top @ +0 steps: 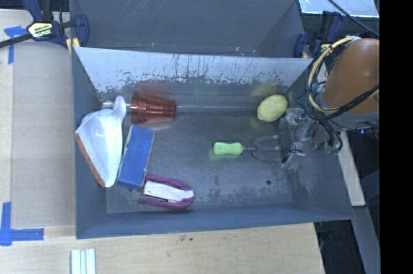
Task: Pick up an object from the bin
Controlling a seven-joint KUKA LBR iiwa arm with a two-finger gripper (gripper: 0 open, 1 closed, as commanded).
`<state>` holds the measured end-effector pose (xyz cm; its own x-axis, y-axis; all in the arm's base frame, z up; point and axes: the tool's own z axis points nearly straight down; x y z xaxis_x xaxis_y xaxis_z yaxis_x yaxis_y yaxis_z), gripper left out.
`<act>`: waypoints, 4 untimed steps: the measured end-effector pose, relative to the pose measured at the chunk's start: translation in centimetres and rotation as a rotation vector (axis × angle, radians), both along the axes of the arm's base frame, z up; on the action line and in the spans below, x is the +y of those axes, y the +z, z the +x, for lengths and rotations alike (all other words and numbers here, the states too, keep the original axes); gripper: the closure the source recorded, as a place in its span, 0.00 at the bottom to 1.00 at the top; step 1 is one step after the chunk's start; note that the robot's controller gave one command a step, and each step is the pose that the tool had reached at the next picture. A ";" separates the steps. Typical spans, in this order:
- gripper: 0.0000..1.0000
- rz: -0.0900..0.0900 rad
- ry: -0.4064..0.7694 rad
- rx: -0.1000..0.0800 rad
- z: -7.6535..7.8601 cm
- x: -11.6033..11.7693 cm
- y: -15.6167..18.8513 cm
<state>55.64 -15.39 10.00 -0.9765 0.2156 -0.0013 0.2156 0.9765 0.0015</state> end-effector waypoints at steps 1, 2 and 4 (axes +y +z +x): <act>0.00 -0.004 0.229 -0.020 0.7 -0.2 -3.0; 1.00 -0.002 0.060 -0.004 0.0 0.3 -2.8; 1.00 -0.002 0.061 -0.005 -0.1 0.3 -0.7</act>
Offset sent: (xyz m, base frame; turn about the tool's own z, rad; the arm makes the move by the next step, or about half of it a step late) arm -0.0015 0.0043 -0.0300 -0.0596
